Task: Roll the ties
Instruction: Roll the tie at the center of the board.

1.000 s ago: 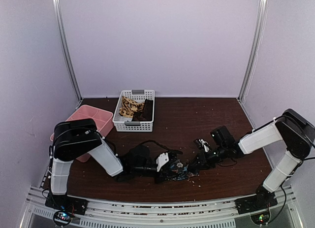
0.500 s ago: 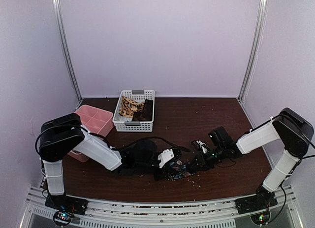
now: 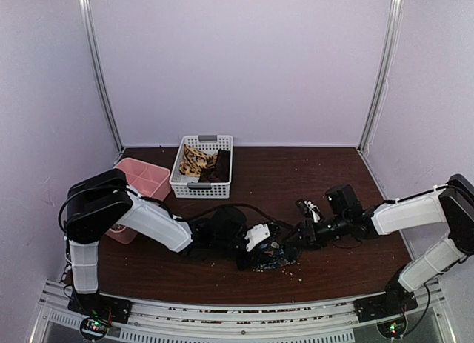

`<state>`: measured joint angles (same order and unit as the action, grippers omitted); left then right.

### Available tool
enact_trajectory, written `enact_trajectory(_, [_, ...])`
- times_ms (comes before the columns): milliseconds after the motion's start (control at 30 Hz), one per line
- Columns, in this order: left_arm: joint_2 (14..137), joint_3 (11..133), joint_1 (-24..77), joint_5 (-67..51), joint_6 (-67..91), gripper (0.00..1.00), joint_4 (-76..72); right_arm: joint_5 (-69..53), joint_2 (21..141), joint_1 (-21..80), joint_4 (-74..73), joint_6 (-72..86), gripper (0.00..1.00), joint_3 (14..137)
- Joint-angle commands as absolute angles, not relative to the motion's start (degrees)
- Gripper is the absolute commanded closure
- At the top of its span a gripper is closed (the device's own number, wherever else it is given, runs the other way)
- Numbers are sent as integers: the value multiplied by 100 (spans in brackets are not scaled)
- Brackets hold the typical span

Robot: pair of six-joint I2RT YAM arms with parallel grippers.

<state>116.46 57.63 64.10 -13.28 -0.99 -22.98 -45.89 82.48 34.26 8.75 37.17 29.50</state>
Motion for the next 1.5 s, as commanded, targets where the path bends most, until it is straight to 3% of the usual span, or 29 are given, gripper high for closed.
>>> enact_trajectory(0, [12066, 5659, 6434, -1152, -271, 75, -1311, -4821, 8301, 3463, 1154, 4090, 48, 3167])
enact_trajectory(233, [12029, 5646, 6475, -1112, -377, 72, -1413, -4832, 9089, 3935, 1181, 4238, 48, 3499])
enact_trajectory(467, [12029, 5538, 6495, -1053, -455, 72, -1648, -4835, 9133, 3967, 1364, 4328, 47, 3223])
enact_trajectory(667, [11733, 5267, 6491, -1024, -462, 72, -2026, -4871, 9477, 3778, 1494, 4351, 38, 3005])
enact_trajectory(900, [11154, 4791, 6495, -1015, -614, 72, -2717, -4943, 10070, 3512, 1872, 4460, 36, 2793])
enact_trajectory(1300, [11693, 5141, 6504, -1465, -773, 68, -2121, -4932, 9568, 3516, 1892, 4485, 34, 2771])
enact_trajectory(1467, [11823, 5296, 6521, -1470, -669, 67, -1919, -4995, 8993, 3754, 1763, 4499, 40, 2949])
